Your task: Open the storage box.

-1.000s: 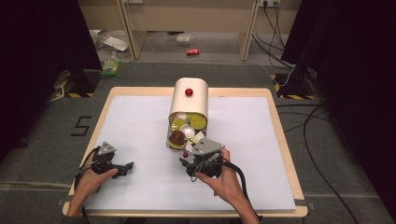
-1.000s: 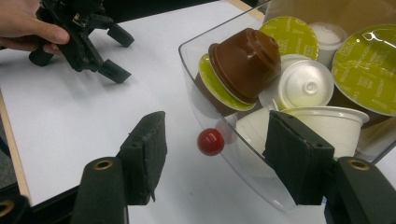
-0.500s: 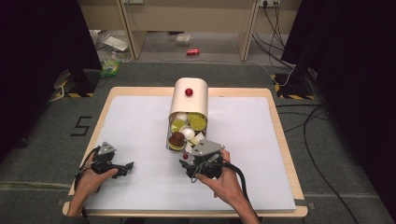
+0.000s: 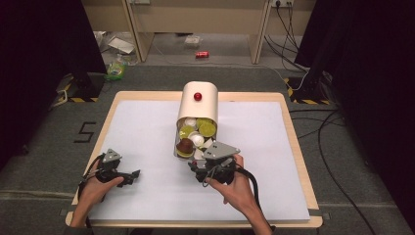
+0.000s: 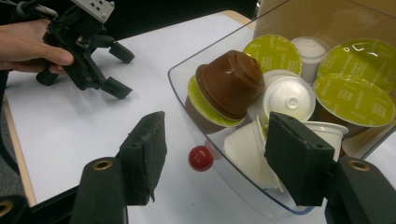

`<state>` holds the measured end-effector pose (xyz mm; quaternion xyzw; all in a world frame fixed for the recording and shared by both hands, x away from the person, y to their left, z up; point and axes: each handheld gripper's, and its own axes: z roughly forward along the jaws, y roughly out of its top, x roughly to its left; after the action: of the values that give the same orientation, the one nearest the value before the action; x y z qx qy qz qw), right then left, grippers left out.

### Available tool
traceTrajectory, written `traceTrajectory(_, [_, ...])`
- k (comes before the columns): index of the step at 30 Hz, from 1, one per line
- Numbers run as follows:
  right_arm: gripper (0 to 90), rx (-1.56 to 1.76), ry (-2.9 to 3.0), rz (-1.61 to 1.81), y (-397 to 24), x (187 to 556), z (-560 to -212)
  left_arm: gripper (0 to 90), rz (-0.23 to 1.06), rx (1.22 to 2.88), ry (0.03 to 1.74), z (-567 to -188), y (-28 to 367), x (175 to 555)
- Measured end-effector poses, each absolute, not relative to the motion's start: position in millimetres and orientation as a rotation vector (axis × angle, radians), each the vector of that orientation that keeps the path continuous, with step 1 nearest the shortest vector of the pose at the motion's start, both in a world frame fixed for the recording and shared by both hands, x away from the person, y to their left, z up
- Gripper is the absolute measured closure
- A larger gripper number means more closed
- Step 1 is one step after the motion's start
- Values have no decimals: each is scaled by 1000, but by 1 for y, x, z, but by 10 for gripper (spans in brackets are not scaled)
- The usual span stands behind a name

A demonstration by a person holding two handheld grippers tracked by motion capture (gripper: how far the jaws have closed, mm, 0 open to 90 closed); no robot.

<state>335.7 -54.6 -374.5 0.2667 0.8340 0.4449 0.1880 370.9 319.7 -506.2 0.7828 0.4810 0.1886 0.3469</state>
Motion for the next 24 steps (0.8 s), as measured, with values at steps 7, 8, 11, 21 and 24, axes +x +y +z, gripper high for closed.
traceTrajectory(7, [371, 769, 2321, 1266, -55, 340, -372, 0, 489, 2031, 1248, -506, 320, 371])
traceTrajectory(8, [370, 771, 2315, 1273, -55, 341, -372, 0, 490, 2031, 1248, -506, 320, 371])
traceTrajectory(11, [367, 779, 2311, 1276, -54, 345, -371, 0, 491, 2032, 1248, -506, 319, 371])
traceTrajectory(21, [355, 794, 2302, 1278, -49, 353, -372, 0, 492, 2035, 1249, -506, 319, 371])
traceTrajectory(24, [350, 794, 2292, 1282, -49, 356, -371, 0, 491, 2036, 1250, -506, 319, 372])
